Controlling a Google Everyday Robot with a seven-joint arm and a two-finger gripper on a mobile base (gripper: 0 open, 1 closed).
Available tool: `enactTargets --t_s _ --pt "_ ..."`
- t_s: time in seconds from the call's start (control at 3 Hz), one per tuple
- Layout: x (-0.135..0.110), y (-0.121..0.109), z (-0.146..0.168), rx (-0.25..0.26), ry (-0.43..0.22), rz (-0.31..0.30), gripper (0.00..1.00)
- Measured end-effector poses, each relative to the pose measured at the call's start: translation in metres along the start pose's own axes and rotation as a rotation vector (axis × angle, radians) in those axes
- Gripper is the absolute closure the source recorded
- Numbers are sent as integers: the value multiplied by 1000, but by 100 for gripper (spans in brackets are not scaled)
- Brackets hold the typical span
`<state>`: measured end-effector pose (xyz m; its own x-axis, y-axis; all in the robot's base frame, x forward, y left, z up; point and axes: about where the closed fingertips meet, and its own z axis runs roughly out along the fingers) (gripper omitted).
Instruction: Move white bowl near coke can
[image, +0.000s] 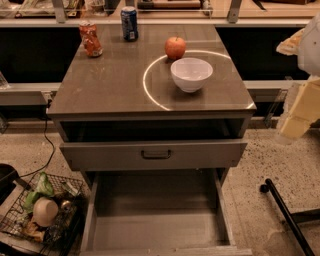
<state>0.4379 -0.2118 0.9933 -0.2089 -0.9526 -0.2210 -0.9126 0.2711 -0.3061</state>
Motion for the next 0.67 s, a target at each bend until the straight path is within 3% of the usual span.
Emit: enactTargets --t_s 0.33,0.67 --pt "0 0 0 0 0 0 0" --pt "-12 -16 7 35 7 -26 0"
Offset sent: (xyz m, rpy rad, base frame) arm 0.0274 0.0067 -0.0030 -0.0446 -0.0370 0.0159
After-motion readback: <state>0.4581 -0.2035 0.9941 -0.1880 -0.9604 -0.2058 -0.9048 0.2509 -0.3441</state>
